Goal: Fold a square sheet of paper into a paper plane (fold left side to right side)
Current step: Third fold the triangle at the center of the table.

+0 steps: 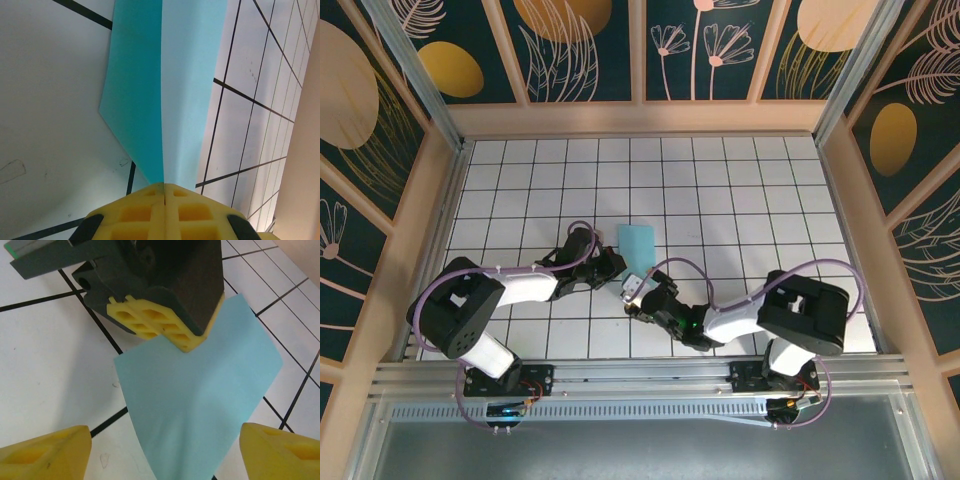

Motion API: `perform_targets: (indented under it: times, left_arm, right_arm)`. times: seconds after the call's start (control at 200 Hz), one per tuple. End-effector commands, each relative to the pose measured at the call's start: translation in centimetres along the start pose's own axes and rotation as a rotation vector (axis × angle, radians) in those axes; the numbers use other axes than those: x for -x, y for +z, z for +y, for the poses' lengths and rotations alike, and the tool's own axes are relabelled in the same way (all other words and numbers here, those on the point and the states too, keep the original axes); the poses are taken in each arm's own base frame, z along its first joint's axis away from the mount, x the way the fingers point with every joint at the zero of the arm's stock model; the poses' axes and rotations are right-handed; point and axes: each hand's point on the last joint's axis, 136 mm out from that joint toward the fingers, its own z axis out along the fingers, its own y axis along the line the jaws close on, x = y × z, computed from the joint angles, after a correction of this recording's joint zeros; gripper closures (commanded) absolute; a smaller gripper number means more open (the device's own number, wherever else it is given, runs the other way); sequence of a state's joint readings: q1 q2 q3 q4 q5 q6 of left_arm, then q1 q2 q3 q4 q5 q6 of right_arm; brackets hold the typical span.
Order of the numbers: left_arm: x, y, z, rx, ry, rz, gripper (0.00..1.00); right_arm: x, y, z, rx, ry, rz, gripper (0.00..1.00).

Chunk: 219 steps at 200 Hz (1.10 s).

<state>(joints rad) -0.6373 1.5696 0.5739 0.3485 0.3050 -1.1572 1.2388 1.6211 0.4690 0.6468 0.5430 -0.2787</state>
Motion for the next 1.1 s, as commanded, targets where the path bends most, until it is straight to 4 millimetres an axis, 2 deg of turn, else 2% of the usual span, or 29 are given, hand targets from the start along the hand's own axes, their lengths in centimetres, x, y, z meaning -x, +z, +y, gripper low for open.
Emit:
perform_targets:
  times: [0.0, 0.06, 0.165, 0.365, 0.586, 0.661, 0.831, 0.876, 0.971, 1.026, 1.091]
  left_arm:
    - [-0.1, -0.4, -0.7, -0.024, -0.007, -0.009, 1.00]
    - [-0.2, -0.4, -0.6, -0.022, -0.009, -0.009, 1.00]
    - [-0.2, -0.3, -0.6, -0.022, -0.009, -0.009, 1.00]
    - [-0.3, -0.2, -0.5, -0.021, -0.009, -0.005, 1.00]
    - [-0.3, -0.2, -0.4, -0.017, -0.009, -0.007, 1.00]
    - [-0.3, -0.2, -0.3, -0.012, -0.009, -0.010, 1.00]
    - [0.4, -0.9, -0.5, -0.004, 0.007, -0.045, 0.89]
    - [0.8, -1.3, -0.5, 0.009, 0.017, -0.070, 0.83]
    - [2.1, -2.9, -0.4, 0.034, 0.028, -0.132, 0.65]
    - [2.9, -4.0, -0.3, 0.034, 0.029, -0.162, 0.60]
    - [3.9, -5.3, -0.1, 0.034, 0.028, -0.193, 0.59]
  right_arm:
    - [2.6, 0.5, -1.0, -0.062, 0.031, -0.075, 0.26]
    - [2.9, 0.7, -1.2, -0.070, 0.040, -0.084, 0.30]
    - [3.3, 0.8, -1.4, -0.070, 0.055, -0.098, 0.30]
    - [3.4, 1.2, -1.6, -0.071, 0.062, -0.098, 0.42]
    - [3.0, 1.4, -1.0, -0.047, 0.057, -0.075, 0.61]
    - [2.7, 1.4, -0.9, -0.043, 0.059, -0.063, 0.70]
    - [1.7, 1.3, -0.6, -0.026, 0.071, -0.029, 0.94]
    - [1.5, 1.3, -0.6, -0.023, 0.076, -0.018, 1.00]
    - [0.9, 1.1, -0.5, -0.015, 0.086, 0.000, 1.00]
    - [0.8, 1.0, -0.4, -0.007, 0.095, 0.001, 1.00]
    - [0.8, 0.8, -0.4, 0.002, 0.109, 0.000, 1.00]
